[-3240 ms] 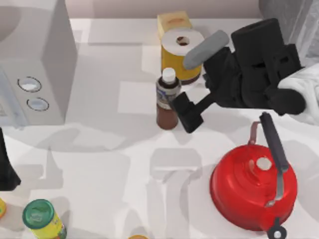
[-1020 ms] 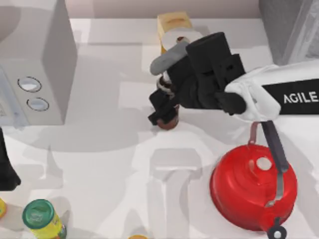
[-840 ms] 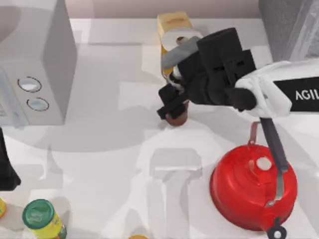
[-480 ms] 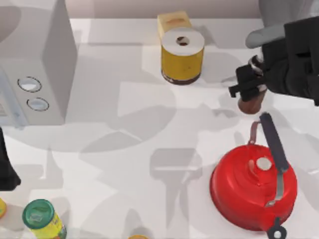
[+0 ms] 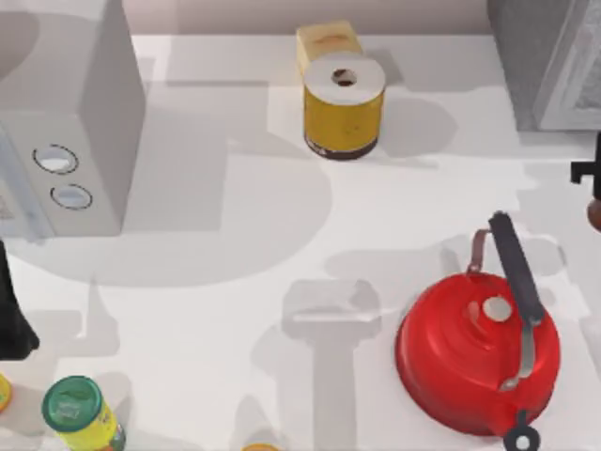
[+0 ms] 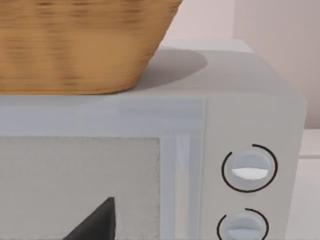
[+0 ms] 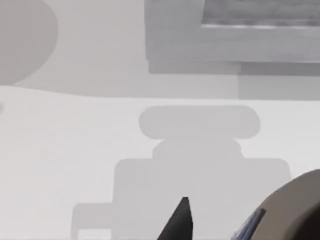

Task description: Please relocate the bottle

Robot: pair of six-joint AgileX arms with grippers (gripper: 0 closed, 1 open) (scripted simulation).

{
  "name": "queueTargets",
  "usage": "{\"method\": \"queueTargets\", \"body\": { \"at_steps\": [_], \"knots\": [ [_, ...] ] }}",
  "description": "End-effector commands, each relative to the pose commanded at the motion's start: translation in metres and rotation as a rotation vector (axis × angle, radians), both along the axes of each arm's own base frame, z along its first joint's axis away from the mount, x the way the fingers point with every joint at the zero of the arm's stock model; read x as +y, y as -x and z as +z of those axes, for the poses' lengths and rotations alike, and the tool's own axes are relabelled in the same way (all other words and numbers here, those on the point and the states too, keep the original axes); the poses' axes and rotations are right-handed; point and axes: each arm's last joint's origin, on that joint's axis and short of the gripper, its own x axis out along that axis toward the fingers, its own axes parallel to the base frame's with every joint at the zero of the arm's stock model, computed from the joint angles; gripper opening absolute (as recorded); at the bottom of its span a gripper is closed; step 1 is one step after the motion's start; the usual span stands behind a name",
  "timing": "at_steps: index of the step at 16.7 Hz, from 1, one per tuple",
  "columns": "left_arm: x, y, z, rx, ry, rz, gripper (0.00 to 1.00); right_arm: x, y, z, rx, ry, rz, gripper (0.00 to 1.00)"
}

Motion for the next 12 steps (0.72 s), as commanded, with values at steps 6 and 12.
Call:
{"method": "queueTargets", "body": {
  "at_steps": [6, 12],
  "knots": [
    [0.000, 0.000, 0.000, 0.000, 0.000, 0.000, 1.00, 0.002, -0.006, -0.008, 0.001, -0.003, 0.007, 0.00],
    [0.000, 0.000, 0.000, 0.000, 0.000, 0.000, 1.00, 0.000, -0.023, -0.035, -0.006, -0.001, 0.001, 0.00]
  ]
}}
